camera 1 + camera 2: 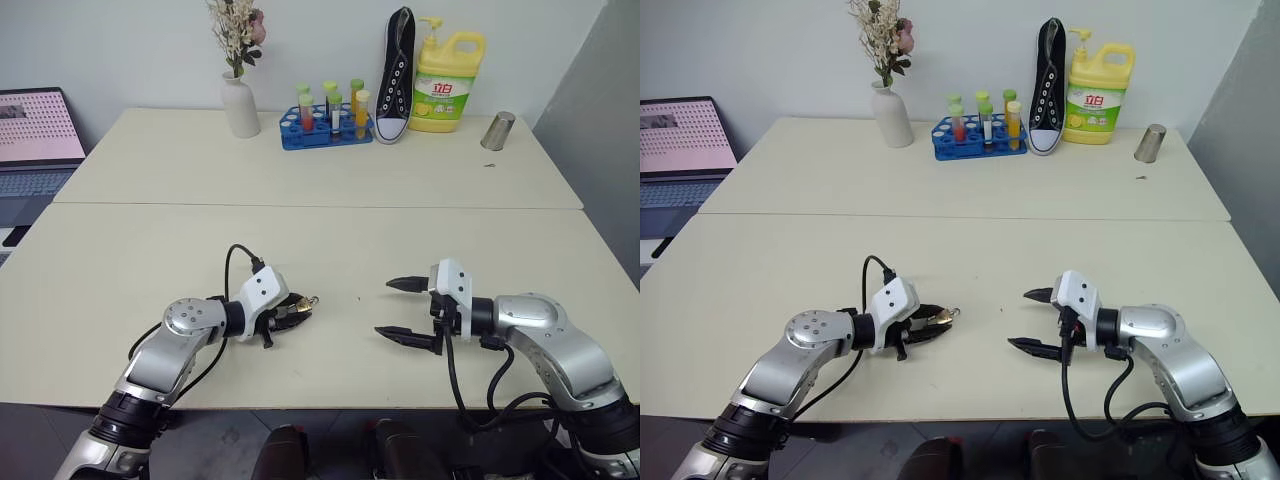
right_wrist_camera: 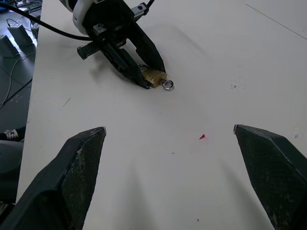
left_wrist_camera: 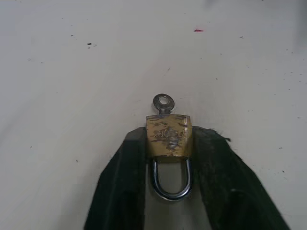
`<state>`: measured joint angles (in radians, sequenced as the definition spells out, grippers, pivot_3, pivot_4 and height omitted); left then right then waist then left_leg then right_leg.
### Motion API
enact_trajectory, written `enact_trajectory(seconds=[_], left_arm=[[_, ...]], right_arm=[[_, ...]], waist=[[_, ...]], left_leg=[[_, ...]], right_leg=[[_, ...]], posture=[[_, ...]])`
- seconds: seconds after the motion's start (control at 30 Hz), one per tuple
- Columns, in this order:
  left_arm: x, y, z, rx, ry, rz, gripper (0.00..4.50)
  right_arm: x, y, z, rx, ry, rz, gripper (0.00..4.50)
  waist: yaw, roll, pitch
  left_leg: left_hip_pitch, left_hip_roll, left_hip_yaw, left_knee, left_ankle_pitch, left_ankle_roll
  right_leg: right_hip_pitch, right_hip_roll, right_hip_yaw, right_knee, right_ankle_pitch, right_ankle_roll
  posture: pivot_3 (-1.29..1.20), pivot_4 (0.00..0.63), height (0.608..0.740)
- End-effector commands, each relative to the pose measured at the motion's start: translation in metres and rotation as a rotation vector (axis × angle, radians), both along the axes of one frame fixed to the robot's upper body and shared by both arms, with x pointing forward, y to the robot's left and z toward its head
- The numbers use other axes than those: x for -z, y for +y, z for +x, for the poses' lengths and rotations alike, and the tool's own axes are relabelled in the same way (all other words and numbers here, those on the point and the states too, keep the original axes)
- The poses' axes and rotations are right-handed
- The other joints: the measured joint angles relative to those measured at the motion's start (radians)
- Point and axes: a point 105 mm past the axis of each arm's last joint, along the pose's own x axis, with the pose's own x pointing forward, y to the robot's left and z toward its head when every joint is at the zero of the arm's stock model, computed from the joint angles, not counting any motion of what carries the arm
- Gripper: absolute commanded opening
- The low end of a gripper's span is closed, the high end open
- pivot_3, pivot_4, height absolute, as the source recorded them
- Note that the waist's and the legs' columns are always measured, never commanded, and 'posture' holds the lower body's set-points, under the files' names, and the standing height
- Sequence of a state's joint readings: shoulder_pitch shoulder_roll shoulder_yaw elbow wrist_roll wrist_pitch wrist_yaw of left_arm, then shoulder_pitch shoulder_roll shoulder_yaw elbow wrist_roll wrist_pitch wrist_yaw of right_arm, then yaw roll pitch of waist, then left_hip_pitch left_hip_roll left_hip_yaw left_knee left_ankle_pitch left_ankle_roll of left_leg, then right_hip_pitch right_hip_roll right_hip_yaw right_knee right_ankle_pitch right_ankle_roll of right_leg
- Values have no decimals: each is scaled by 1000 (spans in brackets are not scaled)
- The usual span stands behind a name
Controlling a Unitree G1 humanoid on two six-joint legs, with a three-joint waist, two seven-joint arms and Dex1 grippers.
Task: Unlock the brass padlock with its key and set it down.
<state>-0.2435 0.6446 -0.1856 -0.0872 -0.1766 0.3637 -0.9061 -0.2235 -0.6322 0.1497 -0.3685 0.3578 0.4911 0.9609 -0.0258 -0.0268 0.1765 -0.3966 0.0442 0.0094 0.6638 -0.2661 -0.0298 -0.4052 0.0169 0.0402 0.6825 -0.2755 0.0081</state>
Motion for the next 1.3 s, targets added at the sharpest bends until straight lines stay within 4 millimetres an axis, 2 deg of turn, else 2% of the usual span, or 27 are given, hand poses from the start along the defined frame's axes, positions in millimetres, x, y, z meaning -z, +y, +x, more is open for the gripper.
enact_trajectory(seconds=[0.03,0.2,0.27,0.33,0.4,0.47,0.63,0.73,1.0,1.3], left_arm=[[11,0,-3,12,28,39,966],[-10,-17,-7,143,-103,22,966],[-18,-25,-18,334,-235,138,966],[-23,-29,-15,413,-357,230,966],[-46,-44,-8,441,-492,167,966],[-63,-56,-8,537,-665,190,966],[-79,-64,-3,611,-949,258,966],[-88,-64,-5,636,-1125,267,966],[-93,-61,-12,636,-1267,234,966],[-92,-57,-10,621,-1281,259,966]], right_arm=[[-11,1,-3,-17,-37,11,4500],[-12,-4,0,7,-49,6,4500],[-12,-8,3,27,-59,1,4500],[-11,-11,5,41,-81,-3,4500],[-11,-15,8,64,-118,-4,4500],[-13,-17,8,71,-127,16,4500],[-18,-20,10,94,-107,54,4500],[-31,-12,13,124,-16,184,4500],[-37,4,13,74,100,241,4500],[-44,18,18,21,175,279,4500]], waist=[[0,0,0],[0,0,0],[0,0,0],[2,0,0],[3,0,0],[9,-1,1],[1,-1,1],[-2,-1,1],[0,-1,1],[-1,-1,1]], left_leg=[[0,0,0,0,0,0],[0,0,0,0,0,0],[-1,0,0,0,0,0],[-1,0,0,0,0,0],[-1,0,0,0,0,0],[-2,-1,0,1,0,0],[-1,-1,2,0,0,0],[-1,1,1,0,0,0],[-2,0,1,1,0,0],[-2,1,1,0,0,0]], right_leg=[[0,0,0,0,0,0],[0,0,0,0,0,0],[0,0,0,0,0,0],[0,0,0,-1,1,-3],[0,0,0,-1,2,-4],[0,0,-1,-1,2,-4],[0,1,2,-1,3,-4],[-1,1,1,-1,3,-4],[-1,0,1,-1,3,-4],[-1,0,0,0,3,-4]], posture=[[0,150,740],[0,150,740],[0,150,740],[0,150,740],[0,150,740],[0,150,740],[0,150,740],[0,150,740],[0,150,740],[0,150,740]])
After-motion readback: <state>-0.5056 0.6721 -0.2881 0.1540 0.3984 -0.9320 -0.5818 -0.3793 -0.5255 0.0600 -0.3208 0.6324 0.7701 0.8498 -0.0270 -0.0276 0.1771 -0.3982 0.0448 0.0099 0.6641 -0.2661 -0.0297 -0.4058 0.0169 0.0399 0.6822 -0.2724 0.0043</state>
